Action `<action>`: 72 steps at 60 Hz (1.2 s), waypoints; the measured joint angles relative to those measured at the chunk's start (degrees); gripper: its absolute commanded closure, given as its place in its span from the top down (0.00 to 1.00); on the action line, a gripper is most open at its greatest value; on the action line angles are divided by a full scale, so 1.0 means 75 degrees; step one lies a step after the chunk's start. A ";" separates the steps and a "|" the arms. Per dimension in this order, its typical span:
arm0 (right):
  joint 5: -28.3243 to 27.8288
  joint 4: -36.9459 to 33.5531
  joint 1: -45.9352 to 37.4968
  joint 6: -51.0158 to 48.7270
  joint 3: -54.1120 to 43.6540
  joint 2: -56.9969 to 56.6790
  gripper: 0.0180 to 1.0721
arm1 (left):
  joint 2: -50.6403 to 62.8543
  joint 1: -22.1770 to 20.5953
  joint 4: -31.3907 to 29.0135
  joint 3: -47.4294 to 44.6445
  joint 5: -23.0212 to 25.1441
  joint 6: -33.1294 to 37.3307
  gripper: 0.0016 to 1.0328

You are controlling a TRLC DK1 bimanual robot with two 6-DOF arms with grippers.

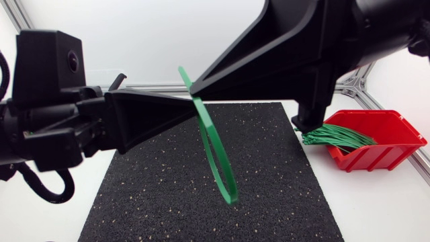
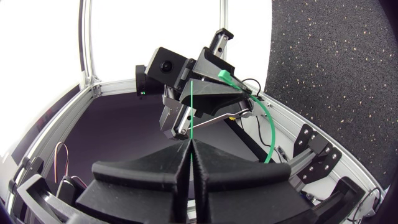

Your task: Take a green cable tie from the red box, thread the tail through the head to close it, then place it in the transparent bin on the left.

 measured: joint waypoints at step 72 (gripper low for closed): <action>0.0117 -0.0976 -0.0603 0.0029 0.0020 0.0606 0.05 | 0.0321 0.0096 0.0659 -0.0501 -0.0895 0.0286 0.03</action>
